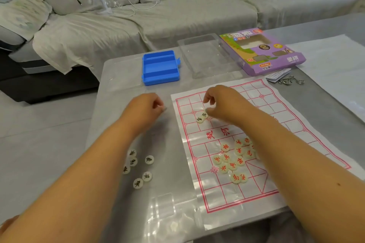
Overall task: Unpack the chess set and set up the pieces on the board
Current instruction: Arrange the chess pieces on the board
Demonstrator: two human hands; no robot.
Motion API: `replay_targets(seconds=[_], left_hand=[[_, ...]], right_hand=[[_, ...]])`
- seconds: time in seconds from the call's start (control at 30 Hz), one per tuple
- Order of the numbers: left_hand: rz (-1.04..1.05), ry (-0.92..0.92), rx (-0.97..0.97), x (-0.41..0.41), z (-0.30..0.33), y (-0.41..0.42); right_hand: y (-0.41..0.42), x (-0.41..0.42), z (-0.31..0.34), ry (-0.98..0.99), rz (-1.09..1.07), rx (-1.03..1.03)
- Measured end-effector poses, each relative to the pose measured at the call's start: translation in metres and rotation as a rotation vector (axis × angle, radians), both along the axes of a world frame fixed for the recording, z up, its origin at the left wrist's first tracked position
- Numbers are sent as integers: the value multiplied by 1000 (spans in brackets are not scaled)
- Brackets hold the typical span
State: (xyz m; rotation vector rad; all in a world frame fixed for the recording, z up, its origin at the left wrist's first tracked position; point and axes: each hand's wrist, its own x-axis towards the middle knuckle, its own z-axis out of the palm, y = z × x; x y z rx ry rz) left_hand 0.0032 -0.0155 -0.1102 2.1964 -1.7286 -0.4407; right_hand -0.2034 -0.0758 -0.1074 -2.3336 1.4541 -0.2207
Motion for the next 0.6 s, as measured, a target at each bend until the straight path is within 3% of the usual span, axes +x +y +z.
replay_targets(seconds=[0.17,0.3,0.6], left_hand=[[177,-13,76,74,17,35],[135,79,235,92,12,63],[-64,23,275,83,-5,82]], right_hand=[[40,59,-5,-41,319,69],[67,88,-11,-33,531,155],[82,114,-22,22,535,135]])
